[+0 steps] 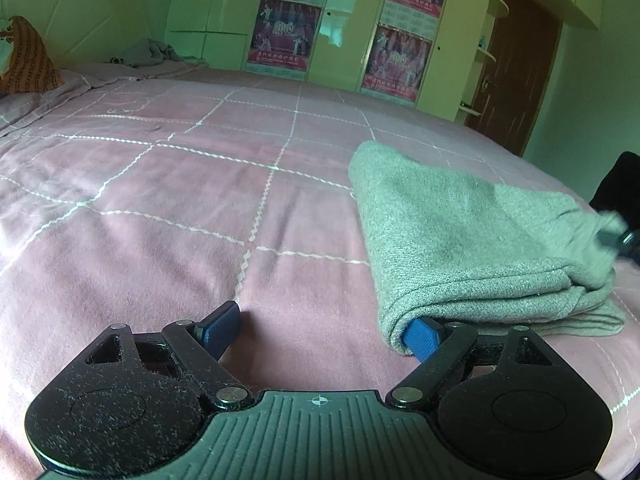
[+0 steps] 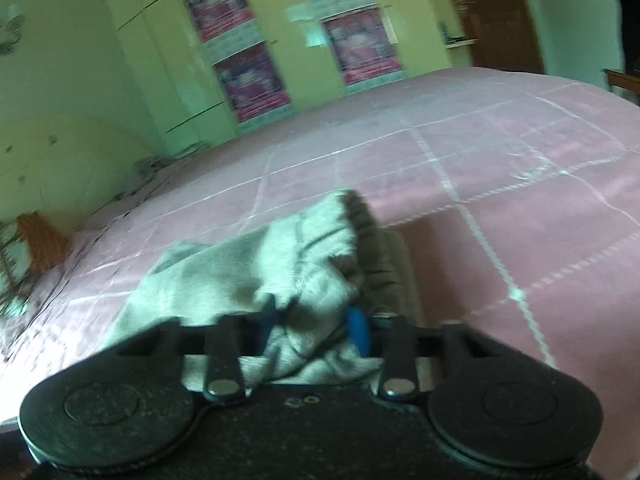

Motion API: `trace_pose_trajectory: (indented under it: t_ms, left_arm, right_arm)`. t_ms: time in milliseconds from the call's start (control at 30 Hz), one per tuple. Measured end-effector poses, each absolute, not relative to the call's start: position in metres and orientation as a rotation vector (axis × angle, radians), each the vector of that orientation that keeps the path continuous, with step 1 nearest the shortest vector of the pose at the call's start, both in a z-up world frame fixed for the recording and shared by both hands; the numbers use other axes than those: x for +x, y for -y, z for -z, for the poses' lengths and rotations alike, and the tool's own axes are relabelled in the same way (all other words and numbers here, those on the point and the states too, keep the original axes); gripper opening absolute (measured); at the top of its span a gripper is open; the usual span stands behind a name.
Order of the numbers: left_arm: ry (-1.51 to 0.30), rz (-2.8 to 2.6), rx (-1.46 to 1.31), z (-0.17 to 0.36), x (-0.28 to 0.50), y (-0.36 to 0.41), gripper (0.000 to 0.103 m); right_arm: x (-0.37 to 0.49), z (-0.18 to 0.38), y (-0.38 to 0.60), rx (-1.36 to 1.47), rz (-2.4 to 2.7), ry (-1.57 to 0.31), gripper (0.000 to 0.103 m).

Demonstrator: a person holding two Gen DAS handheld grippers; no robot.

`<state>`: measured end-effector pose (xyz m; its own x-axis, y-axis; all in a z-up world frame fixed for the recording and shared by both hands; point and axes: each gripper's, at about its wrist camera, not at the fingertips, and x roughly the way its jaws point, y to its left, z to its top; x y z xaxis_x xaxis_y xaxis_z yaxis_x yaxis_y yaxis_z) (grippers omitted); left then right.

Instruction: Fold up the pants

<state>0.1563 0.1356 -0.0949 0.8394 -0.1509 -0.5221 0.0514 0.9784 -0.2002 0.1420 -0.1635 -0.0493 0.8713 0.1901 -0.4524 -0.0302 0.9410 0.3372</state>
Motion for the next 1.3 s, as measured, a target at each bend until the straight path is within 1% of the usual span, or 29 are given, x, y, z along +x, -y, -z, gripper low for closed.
trace_pose_trajectory:
  t_ms: [33, 100, 133, 200, 267, 300, 333, 367, 433, 500, 567, 700, 767, 800, 833, 933, 1000, 1033, 1067, 1133, 1167, 1300]
  left_arm:
    - [-0.559, 0.105, -0.188, 0.094, 0.155, -0.136, 0.086]
    - [-0.558, 0.106, -0.194, 0.095, 0.156, -0.136, 0.086]
    - [-0.562, 0.107, -0.193, 0.096, 0.158, -0.135, 0.086]
    - [-0.564, 0.108, -0.184, 0.097, 0.159, -0.133, 0.086]
    - [-0.564, 0.107, -0.177, 0.097, 0.159, -0.132, 0.086]
    - [-0.563, 0.107, -0.178, 0.097, 0.159, -0.132, 0.086]
    - [-0.562, 0.106, -0.18, 0.097, 0.159, -0.132, 0.086]
    - [-0.562, 0.106, -0.18, 0.097, 0.16, -0.132, 0.086]
    - [-0.557, 0.104, -0.172, 0.097, 0.161, -0.13, 0.086]
    - [-0.542, 0.104, -0.161, 0.095, 0.16, -0.128, 0.086]
    - [-0.521, 0.111, -0.148, 0.093, 0.159, -0.127, 0.086]
    - [-0.54, 0.107, -0.15, 0.097, 0.163, -0.128, 0.086]
    - [-0.537, 0.102, -0.151, 0.097, 0.163, -0.128, 0.086]
    - [-0.533, 0.099, -0.152, 0.097, 0.162, -0.128, 0.086]
    - [-0.528, 0.097, -0.154, 0.097, 0.161, -0.128, 0.086]
    - [-0.52, 0.102, -0.164, 0.097, 0.161, -0.128, 0.086]
    - [-0.523, 0.1, -0.153, 0.097, 0.161, -0.127, 0.086]
    - [-0.525, 0.105, -0.154, 0.098, 0.162, -0.127, 0.086]
    - [-0.526, 0.111, -0.151, 0.098, 0.162, -0.126, 0.086]
    - [-0.527, 0.108, -0.14, 0.098, 0.161, -0.125, 0.086]
    - [-0.529, 0.107, -0.143, 0.099, 0.162, -0.125, 0.086]
    - [-0.494, 0.101, -0.137, 0.095, 0.158, -0.124, 0.086]
  right_arm:
    - [0.138, 0.043, 0.162, 0.316, -0.125, -0.474, 0.014]
    - [0.117, 0.026, 0.16, 0.314, -0.144, -0.362, 0.014]
    - [0.11, 0.022, 0.16, 0.313, -0.145, -0.341, 0.014]
    - [0.109, 0.03, 0.163, 0.328, -0.132, -0.393, 0.015]
    - [0.123, 0.052, 0.17, 0.345, -0.1, -0.533, 0.021]
    - [0.121, 0.057, 0.18, 0.419, -0.105, -0.534, 0.026]
    - [0.114, 0.058, 0.188, 0.477, -0.096, -0.498, 0.034]
    - [0.104, 0.056, 0.193, 0.498, -0.073, -0.461, 0.045]
    - [0.095, 0.058, 0.201, 0.542, -0.065, -0.455, 0.063]
    - [0.096, 0.065, 0.208, 0.602, -0.095, -0.488, 0.063]
    - [0.104, 0.072, 0.208, 0.624, -0.115, -0.529, 0.065]
    - [0.125, 0.079, 0.198, 0.661, -0.161, -0.588, 0.065]
    - [0.139, 0.076, 0.192, 0.644, -0.134, -0.625, 0.041]
    - [0.143, 0.07, 0.188, 0.624, -0.128, -0.628, 0.039]
    - [0.138, 0.058, 0.182, 0.58, -0.14, -0.587, 0.037]
    - [0.112, 0.021, 0.169, 0.487, -0.228, -0.418, 0.037]
    - [0.096, 0.013, 0.169, 0.46, -0.247, -0.357, 0.037]
    - [0.094, 0.019, 0.171, 0.454, -0.236, -0.362, 0.037]
    - [0.099, 0.033, 0.175, 0.452, -0.196, -0.416, 0.036]
    - [0.118, 0.07, 0.187, 0.507, -0.097, -0.618, 0.035]
    - [0.115, 0.08, 0.192, 0.544, -0.098, -0.624, 0.035]
    - [0.097, 0.073, 0.187, 0.491, -0.107, -0.574, 0.035]
